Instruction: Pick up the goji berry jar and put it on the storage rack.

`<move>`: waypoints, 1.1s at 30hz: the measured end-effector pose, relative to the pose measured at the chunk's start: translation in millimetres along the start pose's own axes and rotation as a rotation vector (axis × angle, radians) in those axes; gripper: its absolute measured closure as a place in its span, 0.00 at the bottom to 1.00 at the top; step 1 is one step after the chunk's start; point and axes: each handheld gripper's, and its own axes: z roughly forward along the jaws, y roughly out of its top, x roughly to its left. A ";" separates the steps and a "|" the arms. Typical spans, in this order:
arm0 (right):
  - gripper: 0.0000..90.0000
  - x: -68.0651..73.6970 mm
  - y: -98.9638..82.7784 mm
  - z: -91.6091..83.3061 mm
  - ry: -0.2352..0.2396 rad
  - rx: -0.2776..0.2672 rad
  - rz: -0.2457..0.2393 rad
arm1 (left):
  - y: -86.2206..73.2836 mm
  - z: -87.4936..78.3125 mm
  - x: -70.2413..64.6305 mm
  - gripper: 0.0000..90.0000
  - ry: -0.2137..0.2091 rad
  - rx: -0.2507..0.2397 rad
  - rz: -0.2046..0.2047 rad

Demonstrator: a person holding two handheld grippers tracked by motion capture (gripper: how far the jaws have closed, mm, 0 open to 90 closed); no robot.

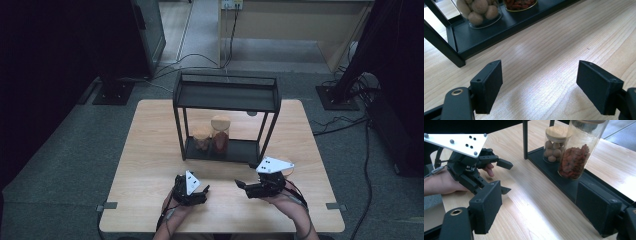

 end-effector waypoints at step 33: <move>0.23 -6.5 1.1 -39.9 -0.043 -0.020 -0.025 | 1.0 0.6 -0.8 0.23 0.003 0.005 0.005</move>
